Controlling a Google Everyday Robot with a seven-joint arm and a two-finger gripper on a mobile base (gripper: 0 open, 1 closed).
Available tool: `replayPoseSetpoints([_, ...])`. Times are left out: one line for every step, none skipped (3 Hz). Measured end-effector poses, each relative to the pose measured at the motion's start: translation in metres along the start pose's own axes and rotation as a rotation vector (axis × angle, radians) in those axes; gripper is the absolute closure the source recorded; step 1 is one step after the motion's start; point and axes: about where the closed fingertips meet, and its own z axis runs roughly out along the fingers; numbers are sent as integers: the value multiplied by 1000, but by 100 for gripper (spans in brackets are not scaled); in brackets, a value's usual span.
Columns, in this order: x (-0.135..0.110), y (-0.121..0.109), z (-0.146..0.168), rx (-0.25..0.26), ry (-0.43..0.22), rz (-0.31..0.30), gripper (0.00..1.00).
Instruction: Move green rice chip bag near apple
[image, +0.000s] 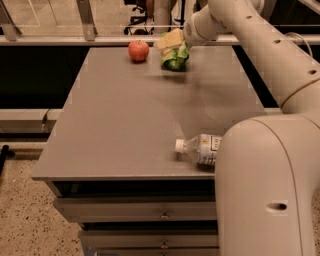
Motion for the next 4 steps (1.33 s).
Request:
replayPoseSetpoints([3,15,6,-68,-25,8,0])
replayPoseSetpoints([1,39,27,-162,-45,7,0])
replayPoseSetpoints([0,49,37,-204,-51,7,0])
replayPoseSetpoints([-3,62,47,-248,-57,2,0])
